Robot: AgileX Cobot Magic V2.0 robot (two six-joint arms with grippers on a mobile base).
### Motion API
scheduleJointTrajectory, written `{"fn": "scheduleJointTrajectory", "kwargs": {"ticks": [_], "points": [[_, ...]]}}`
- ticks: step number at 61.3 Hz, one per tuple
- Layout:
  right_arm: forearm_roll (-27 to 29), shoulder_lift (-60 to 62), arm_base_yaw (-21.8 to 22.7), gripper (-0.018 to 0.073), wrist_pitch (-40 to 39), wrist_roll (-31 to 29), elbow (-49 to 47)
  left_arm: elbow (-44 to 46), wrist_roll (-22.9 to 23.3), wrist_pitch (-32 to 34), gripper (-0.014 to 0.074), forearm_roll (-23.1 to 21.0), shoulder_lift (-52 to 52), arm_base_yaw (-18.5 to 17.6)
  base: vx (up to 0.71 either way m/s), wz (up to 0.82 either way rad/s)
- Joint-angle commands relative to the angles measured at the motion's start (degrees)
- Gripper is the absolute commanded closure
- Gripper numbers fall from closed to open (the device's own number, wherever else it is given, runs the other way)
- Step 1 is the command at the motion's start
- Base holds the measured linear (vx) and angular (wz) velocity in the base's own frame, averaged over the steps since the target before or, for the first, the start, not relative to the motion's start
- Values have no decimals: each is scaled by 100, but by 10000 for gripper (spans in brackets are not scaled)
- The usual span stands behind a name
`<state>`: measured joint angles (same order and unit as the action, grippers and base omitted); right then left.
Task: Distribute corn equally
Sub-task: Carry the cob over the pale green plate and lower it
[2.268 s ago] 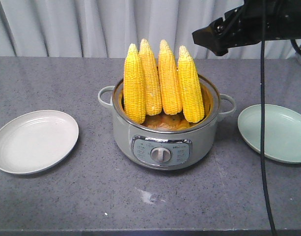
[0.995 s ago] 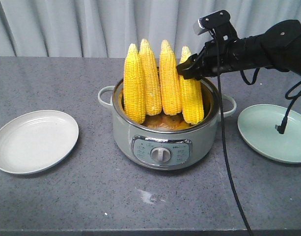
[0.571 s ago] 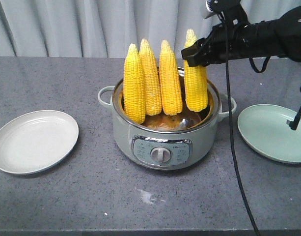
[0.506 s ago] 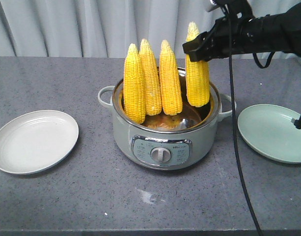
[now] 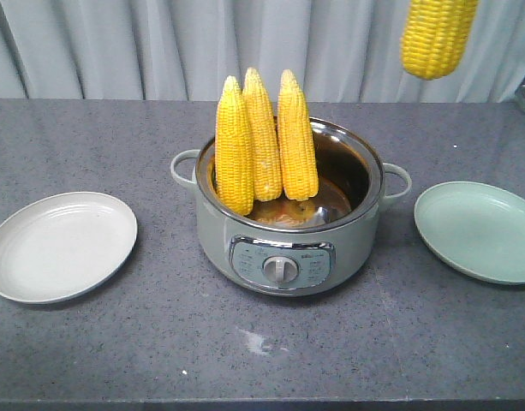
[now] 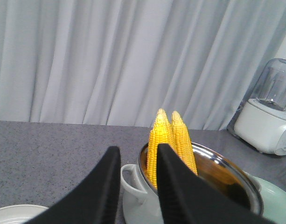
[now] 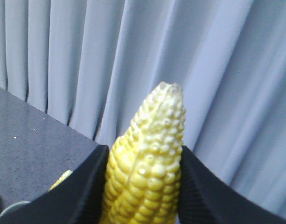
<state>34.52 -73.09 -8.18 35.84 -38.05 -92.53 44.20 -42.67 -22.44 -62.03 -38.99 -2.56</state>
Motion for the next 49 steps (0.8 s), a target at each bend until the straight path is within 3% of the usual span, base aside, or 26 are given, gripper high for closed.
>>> {"fn": "scheduleJointTrajectory", "kwargs": {"ticks": [1, 11, 15, 19, 37, 42, 49], "points": [[-1366, 399, 29, 564, -31, 1220, -178, 201, 3, 204, 395, -184, -22, 2, 0, 0], [-4205, 494, 29, 564, 831, 3248, -178, 201, 3, 204, 395, -184, -22, 2, 0, 0], [-4940, 388, 29, 564, 1105, 3805, -178, 201, 3, 204, 395, -184, -22, 2, 0, 0], [-5339, 221, 29, 564, 1348, 4053, -178, 201, 3, 204, 395, -184, -22, 2, 0, 0], [-5422, -1065, 84, 564, 1981, 3962, -178, 201, 3, 204, 395, -184, -22, 2, 0, 0], [-5256, -1442, 353, 564, 1981, 3939, -178, 201, 3, 177, 395, -184, -22, 2, 0, 0], [-4574, -1840, 920, 564, 1966, 3722, -178, 201, 3, 157, 395, -184, -22, 2, 0, 0]]}}
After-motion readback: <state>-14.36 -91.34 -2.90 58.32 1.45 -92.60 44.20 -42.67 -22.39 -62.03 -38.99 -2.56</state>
